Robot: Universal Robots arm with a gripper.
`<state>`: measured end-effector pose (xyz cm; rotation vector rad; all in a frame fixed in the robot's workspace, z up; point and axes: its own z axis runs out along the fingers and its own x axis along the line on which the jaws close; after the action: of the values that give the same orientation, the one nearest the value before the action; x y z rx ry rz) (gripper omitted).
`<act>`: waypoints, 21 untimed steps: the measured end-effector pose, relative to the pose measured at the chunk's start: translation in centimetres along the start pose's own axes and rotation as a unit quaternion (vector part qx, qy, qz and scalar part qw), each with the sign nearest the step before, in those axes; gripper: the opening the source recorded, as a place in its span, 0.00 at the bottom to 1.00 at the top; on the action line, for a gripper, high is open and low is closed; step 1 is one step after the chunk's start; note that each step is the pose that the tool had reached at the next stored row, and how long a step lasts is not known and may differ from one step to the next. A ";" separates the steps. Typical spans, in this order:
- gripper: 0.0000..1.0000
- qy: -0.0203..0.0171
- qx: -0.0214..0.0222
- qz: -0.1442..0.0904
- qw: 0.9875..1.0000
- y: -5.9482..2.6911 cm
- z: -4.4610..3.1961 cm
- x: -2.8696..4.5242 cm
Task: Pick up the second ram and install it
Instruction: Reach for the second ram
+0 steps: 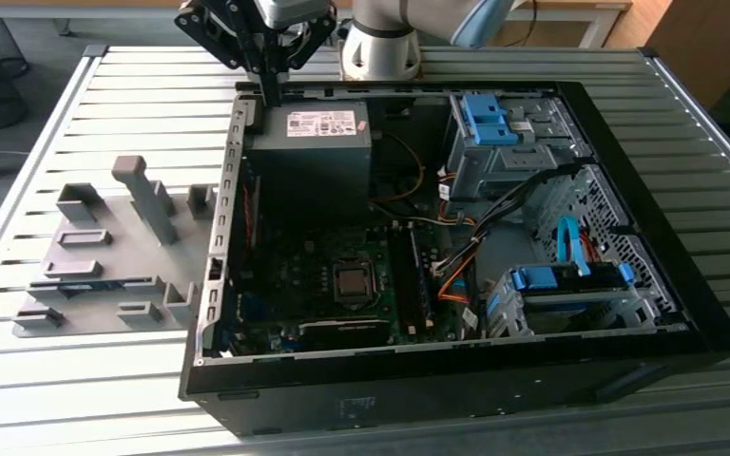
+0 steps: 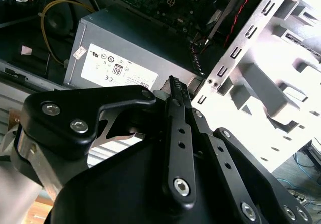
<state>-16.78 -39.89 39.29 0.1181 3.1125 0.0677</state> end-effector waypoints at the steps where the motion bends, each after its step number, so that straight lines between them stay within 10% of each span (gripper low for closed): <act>1: 0.10 0.000 0.000 0.000 1.000 0.00 0.00 0.06; 21: 0.10 0.000 0.000 0.000 1.000 -0.07 -0.03 0.91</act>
<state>-17.69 -39.90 39.30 0.1180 3.1125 0.0675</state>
